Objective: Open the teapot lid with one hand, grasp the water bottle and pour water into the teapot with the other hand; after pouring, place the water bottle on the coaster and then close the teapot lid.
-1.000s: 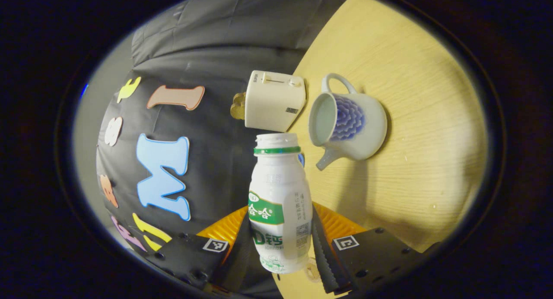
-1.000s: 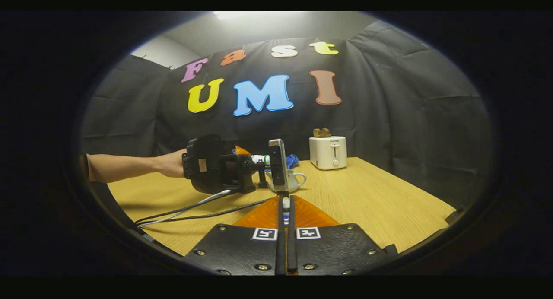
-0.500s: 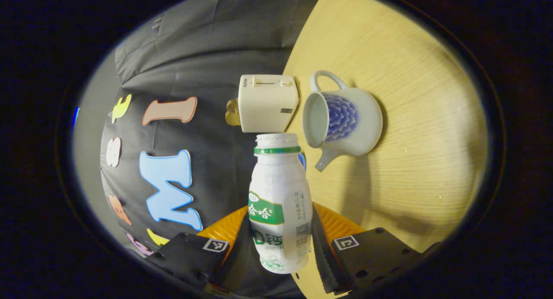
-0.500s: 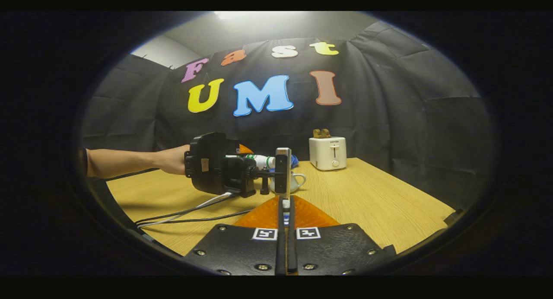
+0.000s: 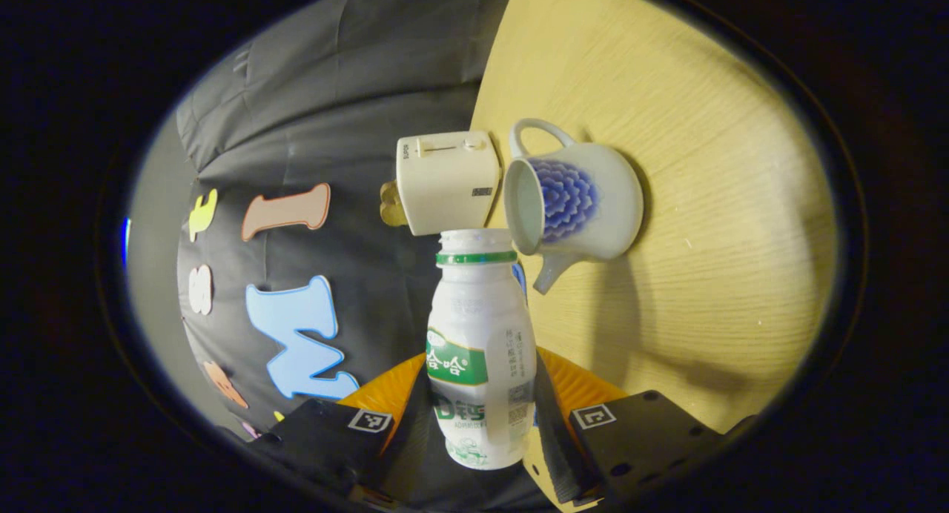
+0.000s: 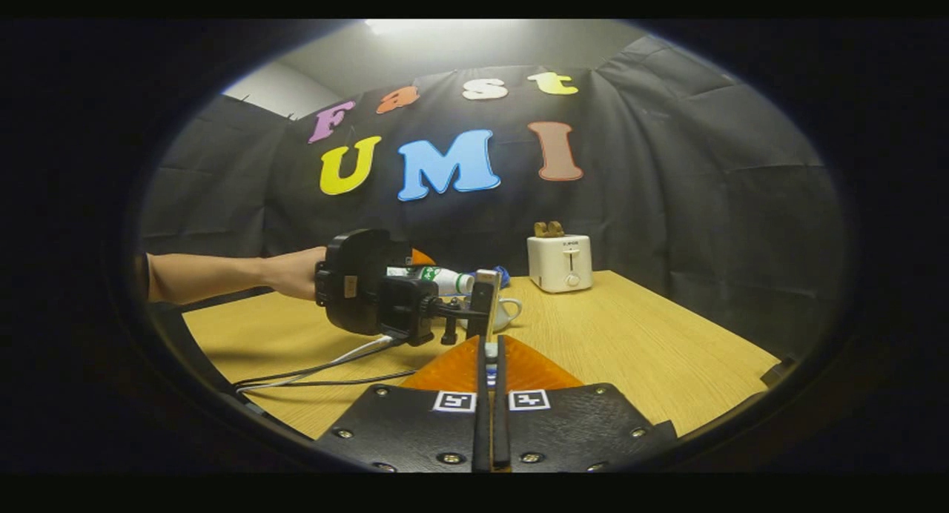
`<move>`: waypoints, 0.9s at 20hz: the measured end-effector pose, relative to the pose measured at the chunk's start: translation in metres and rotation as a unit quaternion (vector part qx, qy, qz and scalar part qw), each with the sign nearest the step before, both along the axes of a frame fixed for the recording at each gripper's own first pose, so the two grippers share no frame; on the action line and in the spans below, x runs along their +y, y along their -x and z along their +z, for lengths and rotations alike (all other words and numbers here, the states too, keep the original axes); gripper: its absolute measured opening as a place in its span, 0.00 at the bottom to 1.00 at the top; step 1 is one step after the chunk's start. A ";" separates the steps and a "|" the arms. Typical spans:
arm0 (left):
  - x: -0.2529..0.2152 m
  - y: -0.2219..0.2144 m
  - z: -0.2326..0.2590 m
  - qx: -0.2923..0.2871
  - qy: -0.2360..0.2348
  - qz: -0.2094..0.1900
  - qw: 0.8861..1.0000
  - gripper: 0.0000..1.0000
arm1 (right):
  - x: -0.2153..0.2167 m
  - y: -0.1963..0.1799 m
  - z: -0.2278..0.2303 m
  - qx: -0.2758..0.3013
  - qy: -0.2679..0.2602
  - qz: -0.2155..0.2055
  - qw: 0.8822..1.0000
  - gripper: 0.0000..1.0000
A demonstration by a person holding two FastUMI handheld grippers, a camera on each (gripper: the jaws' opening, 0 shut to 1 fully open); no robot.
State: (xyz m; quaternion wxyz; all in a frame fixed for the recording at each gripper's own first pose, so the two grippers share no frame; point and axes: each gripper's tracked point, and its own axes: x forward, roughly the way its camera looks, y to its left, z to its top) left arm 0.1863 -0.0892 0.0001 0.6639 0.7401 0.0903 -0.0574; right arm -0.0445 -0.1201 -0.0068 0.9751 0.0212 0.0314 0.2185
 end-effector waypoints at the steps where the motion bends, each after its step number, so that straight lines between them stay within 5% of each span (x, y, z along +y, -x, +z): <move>1: -0.001 0.000 0.000 0.000 -0.002 -0.001 1.000 0.74 | 0.000 0.000 0.000 0.000 0.000 0.000 1.000 0.02; 2: -0.001 0.000 0.000 0.000 -0.004 -0.002 1.000 0.81 | -0.001 0.000 0.001 0.000 0.000 0.000 1.000 0.00; 10: -0.003 0.001 0.003 -0.006 -0.024 -0.006 1.000 0.81 | -0.002 0.001 0.002 0.000 -0.003 0.000 1.000 0.02; 12: -0.002 0.000 0.004 -0.008 -0.024 -0.006 1.000 0.73 | -0.002 0.001 0.003 -0.001 -0.004 0.000 1.000 0.02; 13: -0.002 0.000 0.005 -0.009 -0.026 -0.006 1.000 0.80 | -0.002 0.002 0.003 -0.002 -0.003 0.000 1.000 0.02; 17: 0.001 -0.001 0.007 -0.013 -0.037 -0.004 0.999 0.73 | -0.001 0.002 0.003 -0.002 -0.002 0.001 1.000 0.02; 18: 0.002 -0.001 0.007 -0.013 -0.041 -0.002 0.999 0.81 | -0.001 0.002 0.002 -0.001 -0.002 0.002 1.000 0.02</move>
